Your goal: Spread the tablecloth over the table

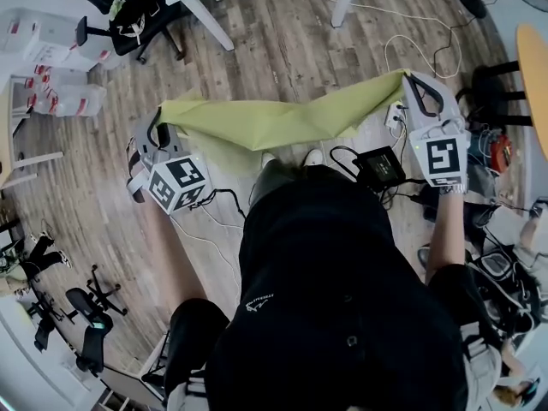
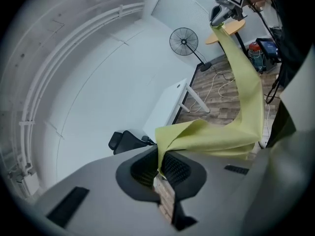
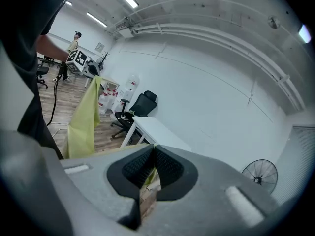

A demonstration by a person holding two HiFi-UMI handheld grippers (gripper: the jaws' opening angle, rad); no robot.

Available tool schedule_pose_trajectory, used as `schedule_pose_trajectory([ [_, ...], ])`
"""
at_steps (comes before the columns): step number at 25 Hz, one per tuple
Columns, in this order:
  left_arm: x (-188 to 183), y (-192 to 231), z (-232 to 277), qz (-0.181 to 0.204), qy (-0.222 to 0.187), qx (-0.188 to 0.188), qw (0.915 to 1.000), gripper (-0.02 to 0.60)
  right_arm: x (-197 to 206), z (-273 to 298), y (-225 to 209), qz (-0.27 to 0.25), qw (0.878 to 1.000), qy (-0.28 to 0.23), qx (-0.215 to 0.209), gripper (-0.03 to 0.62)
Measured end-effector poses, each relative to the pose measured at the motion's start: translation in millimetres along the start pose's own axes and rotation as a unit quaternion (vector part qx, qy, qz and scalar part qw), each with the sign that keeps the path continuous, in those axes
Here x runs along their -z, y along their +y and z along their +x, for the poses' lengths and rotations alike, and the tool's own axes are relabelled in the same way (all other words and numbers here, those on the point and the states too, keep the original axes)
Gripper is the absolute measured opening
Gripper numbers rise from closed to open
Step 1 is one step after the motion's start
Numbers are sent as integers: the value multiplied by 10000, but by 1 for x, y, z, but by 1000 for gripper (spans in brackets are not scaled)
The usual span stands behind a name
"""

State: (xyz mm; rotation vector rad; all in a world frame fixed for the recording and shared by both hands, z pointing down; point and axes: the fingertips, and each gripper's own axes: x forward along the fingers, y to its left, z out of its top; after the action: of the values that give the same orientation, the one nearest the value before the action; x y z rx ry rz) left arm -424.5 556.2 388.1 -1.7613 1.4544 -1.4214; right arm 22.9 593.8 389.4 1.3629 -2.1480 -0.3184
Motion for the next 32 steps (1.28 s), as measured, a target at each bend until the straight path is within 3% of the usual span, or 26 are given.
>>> schedule_pose_trajectory([
  [8, 9, 4, 4, -161, 219, -36, 9996, 8, 5, 14, -7, -186, 9997, -28, -124, 9],
  [12, 8, 7, 7, -119, 352, -41, 9993, 8, 4, 21, -17, 29, 9995, -247, -198, 9],
  [20, 13, 27, 16, -268, 516, -217, 9981, 8, 6, 49, -25, 255, 9990, 12, -369, 9],
  [32, 24, 59, 88, -475, 684, -169, 9964, 8, -16, 132, -64, 160, 9991, 123, -382, 9],
])
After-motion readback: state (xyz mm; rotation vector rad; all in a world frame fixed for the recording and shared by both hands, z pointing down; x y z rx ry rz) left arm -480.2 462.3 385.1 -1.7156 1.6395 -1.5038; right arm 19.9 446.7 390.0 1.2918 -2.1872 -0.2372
